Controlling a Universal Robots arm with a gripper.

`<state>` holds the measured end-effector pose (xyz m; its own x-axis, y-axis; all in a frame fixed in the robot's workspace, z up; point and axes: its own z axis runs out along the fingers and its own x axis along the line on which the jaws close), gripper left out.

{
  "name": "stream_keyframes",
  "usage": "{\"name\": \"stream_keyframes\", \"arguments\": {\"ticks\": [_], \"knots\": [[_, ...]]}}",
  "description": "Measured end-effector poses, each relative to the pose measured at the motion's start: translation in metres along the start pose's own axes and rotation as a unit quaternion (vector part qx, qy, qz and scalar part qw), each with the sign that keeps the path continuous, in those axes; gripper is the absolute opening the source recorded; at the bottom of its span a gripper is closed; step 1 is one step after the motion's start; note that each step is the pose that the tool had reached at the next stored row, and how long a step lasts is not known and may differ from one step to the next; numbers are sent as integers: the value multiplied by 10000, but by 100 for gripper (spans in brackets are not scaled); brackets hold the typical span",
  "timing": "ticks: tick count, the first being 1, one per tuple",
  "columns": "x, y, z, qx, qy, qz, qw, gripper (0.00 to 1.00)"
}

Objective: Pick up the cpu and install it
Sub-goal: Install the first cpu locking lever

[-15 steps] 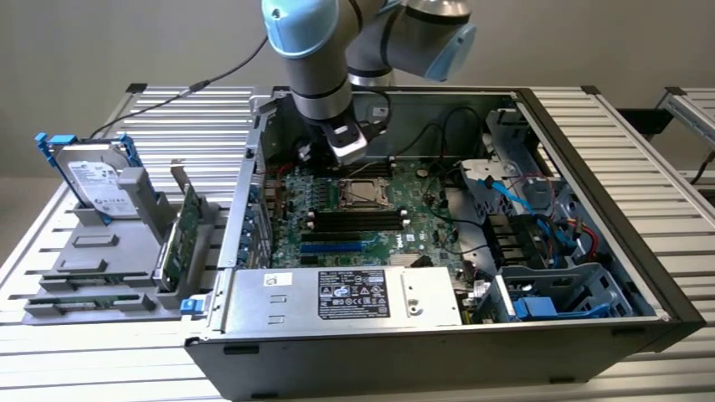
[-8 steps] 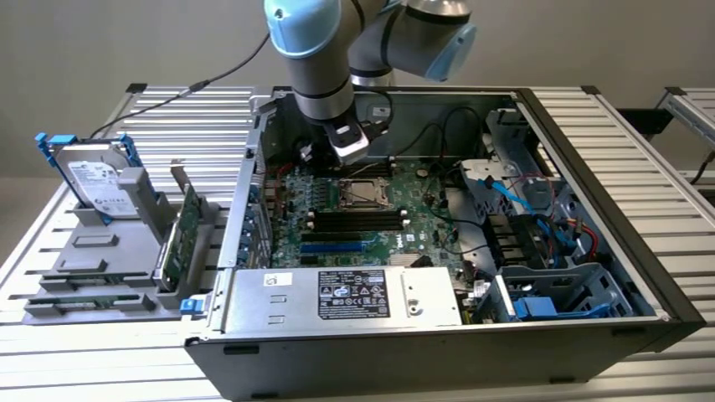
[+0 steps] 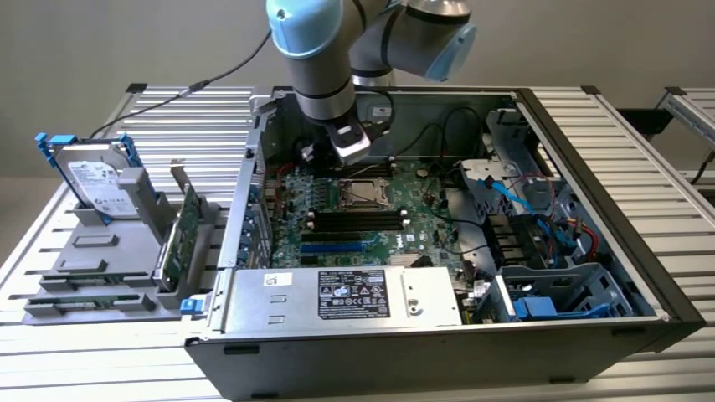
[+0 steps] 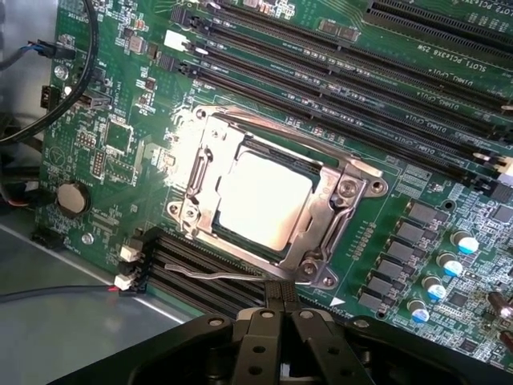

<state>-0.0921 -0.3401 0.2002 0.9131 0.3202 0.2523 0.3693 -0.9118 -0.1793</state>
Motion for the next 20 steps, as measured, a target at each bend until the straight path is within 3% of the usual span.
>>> {"name": "stream_keyframes", "arguments": {"ticks": [20], "knots": [[56, 2, 28, 0, 0, 1, 10000, 11]]}}
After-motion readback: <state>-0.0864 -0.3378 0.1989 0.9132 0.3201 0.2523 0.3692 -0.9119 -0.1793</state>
